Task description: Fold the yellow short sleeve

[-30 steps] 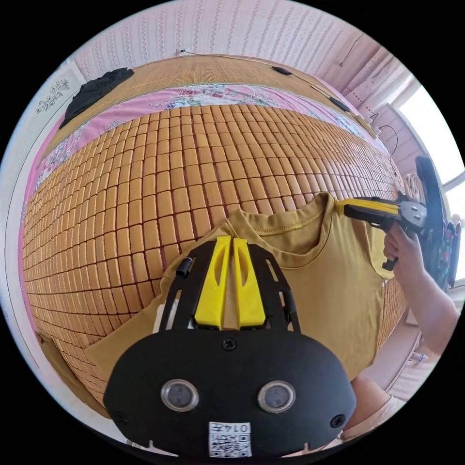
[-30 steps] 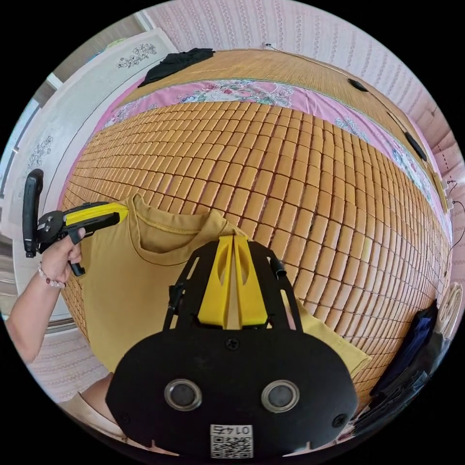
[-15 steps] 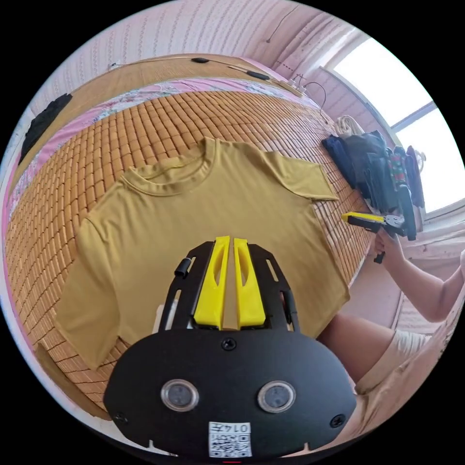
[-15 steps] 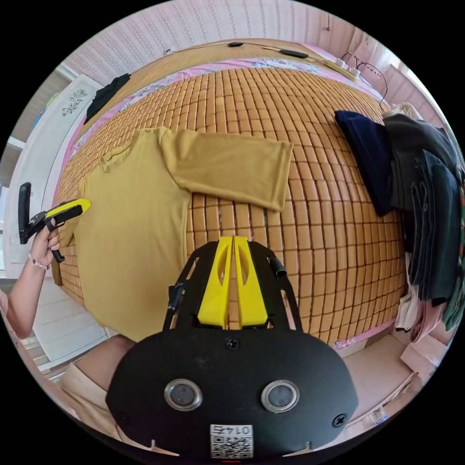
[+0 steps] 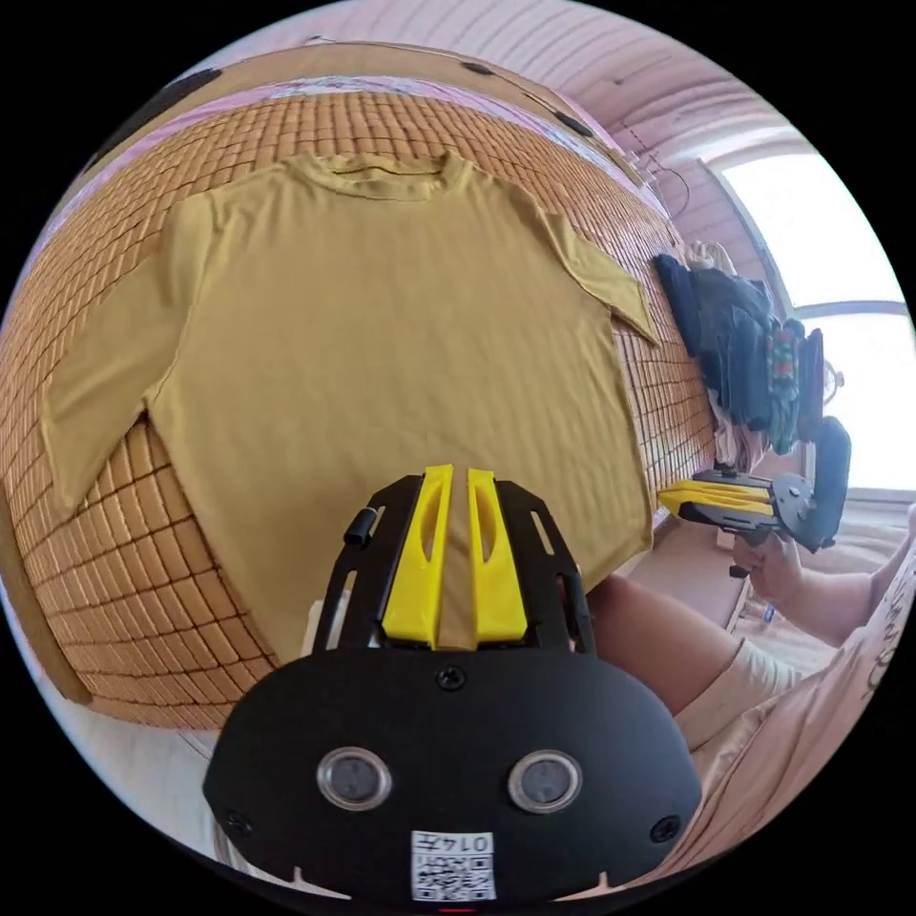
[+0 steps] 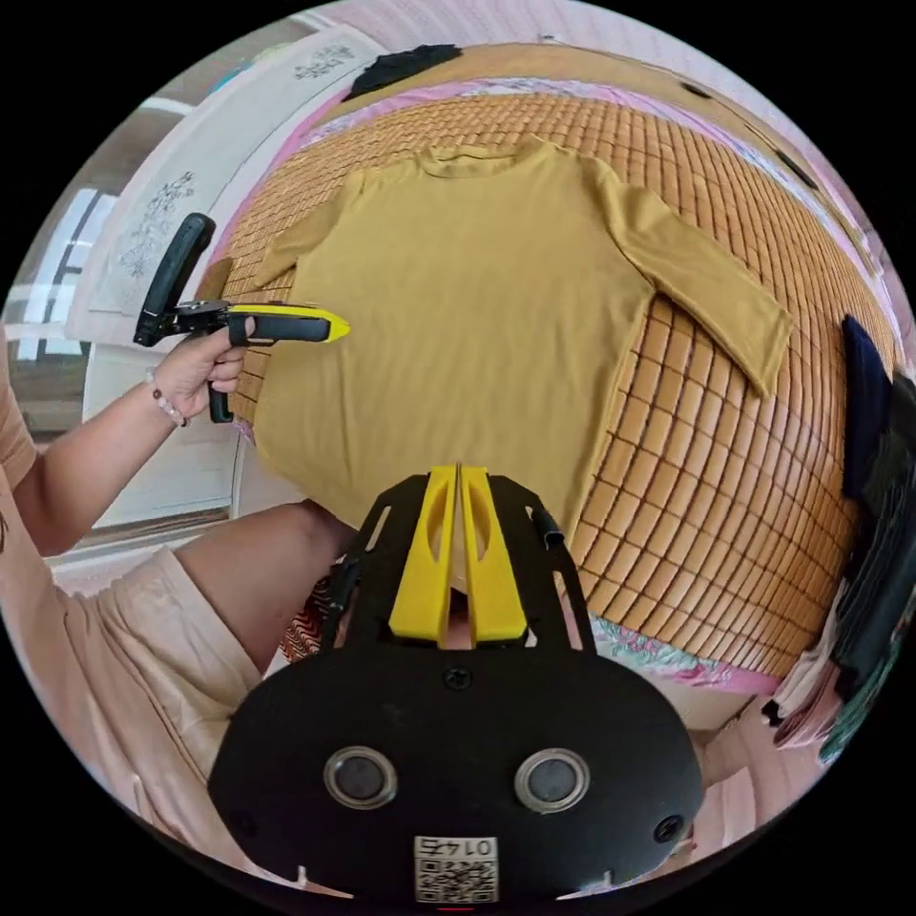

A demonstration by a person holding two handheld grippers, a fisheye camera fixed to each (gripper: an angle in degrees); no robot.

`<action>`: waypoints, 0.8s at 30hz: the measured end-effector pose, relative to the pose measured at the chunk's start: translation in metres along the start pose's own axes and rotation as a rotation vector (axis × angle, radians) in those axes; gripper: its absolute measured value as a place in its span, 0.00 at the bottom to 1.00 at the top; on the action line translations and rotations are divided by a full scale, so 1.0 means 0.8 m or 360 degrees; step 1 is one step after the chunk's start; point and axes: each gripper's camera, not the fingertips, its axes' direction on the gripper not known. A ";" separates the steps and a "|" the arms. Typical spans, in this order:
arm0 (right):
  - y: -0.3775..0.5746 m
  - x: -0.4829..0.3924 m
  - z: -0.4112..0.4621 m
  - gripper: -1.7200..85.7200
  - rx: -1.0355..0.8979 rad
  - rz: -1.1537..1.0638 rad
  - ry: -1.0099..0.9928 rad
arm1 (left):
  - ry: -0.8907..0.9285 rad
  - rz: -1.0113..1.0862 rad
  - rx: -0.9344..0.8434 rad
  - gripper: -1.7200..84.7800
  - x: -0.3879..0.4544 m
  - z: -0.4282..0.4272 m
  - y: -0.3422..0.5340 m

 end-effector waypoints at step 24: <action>-0.478 -0.459 0.176 0.09 -0.0004 -0.1294 0.0147 | -0.0127 -0.1078 0.0807 0.11 -0.308 -0.122 0.147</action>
